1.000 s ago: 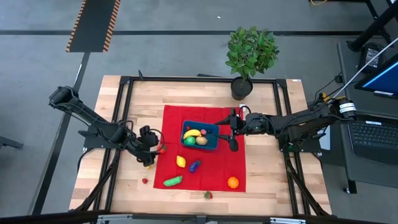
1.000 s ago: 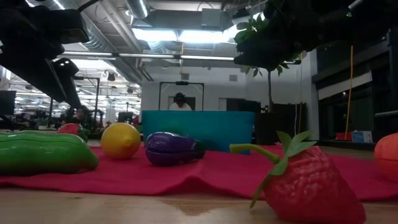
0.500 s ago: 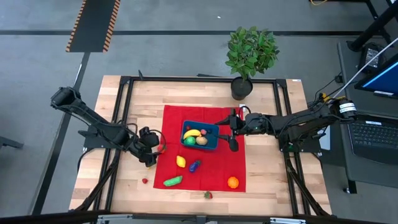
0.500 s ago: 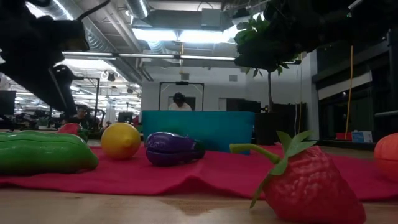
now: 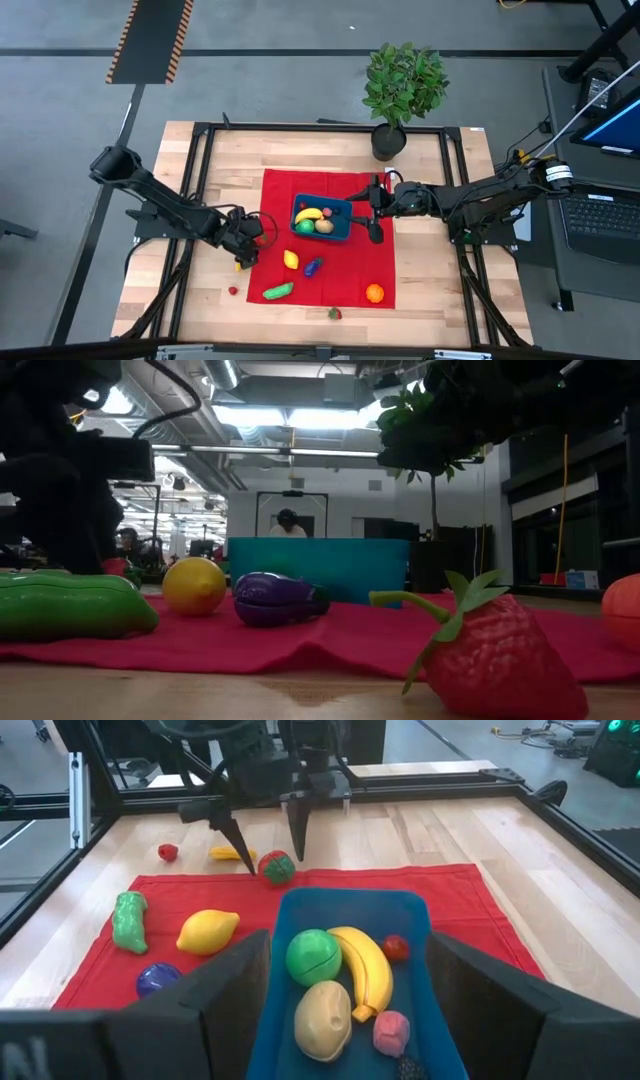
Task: Pick and placing Produce into tupperware
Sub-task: Put the left red strawberry into the blue bin
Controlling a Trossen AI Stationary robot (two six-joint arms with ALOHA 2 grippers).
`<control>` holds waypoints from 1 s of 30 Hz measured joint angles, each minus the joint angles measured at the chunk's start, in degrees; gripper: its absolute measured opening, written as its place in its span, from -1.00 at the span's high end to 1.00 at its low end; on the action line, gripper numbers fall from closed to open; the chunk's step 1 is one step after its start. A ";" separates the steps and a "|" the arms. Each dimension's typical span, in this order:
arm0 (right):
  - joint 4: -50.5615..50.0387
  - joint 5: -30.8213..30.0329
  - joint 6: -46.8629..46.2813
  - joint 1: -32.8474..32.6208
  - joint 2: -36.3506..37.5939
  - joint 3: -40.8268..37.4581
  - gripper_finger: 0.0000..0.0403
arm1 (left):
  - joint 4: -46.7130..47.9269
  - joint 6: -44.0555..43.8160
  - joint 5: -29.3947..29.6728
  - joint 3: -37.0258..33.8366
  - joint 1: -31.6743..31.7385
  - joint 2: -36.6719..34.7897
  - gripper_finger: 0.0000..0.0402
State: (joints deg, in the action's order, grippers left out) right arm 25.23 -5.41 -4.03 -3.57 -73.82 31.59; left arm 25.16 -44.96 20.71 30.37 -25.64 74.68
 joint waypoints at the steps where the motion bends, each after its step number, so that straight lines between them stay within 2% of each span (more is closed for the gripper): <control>1: -0.02 0.00 0.00 0.00 0.00 0.00 -0.33 | -0.05 0.01 -0.40 0.00 0.21 0.39 -0.46; 20: -0.74 0.00 0.00 0.00 0.00 0.00 -0.33 | -2.81 0.51 -0.70 0.00 2.72 2.16 -0.45; 30: -0.90 0.00 0.00 0.00 0.00 0.00 -0.33 | -2.85 0.47 -0.70 0.00 2.72 2.16 -0.26</control>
State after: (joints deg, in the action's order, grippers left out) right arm 24.34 -5.41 -4.03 -3.57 -73.82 31.59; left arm 22.31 -44.49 20.01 30.37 -22.92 76.84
